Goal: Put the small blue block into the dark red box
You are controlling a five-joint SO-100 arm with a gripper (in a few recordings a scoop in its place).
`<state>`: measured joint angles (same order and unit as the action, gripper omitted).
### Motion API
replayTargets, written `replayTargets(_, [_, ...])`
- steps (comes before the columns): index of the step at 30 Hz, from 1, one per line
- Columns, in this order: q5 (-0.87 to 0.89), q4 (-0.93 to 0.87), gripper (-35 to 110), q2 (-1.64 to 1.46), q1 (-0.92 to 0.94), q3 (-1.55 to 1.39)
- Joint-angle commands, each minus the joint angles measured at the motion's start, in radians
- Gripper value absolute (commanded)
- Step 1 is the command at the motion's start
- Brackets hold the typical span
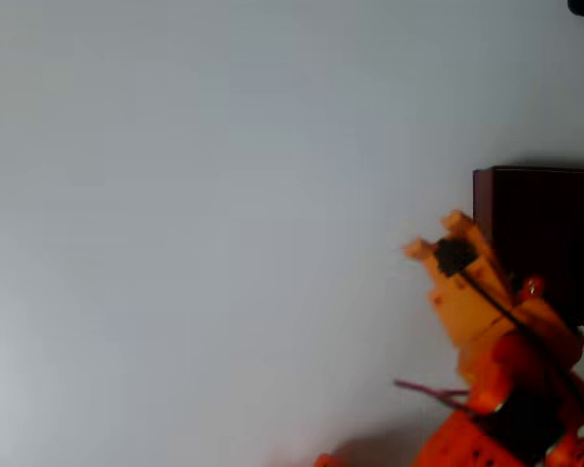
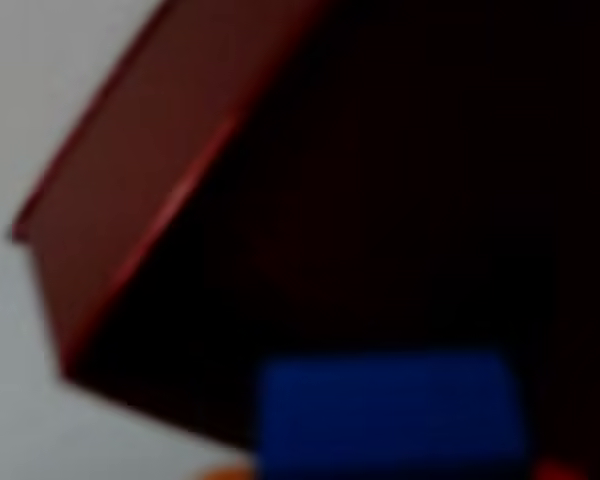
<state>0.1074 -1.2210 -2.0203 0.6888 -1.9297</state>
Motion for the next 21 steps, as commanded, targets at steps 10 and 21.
replayTargets(10, [-0.094, 0.233, 16, 0.333, 0.02, 0.06])
replayTargets(21, [-0.195, 0.166, 15, -0.129, -0.161, -0.241])
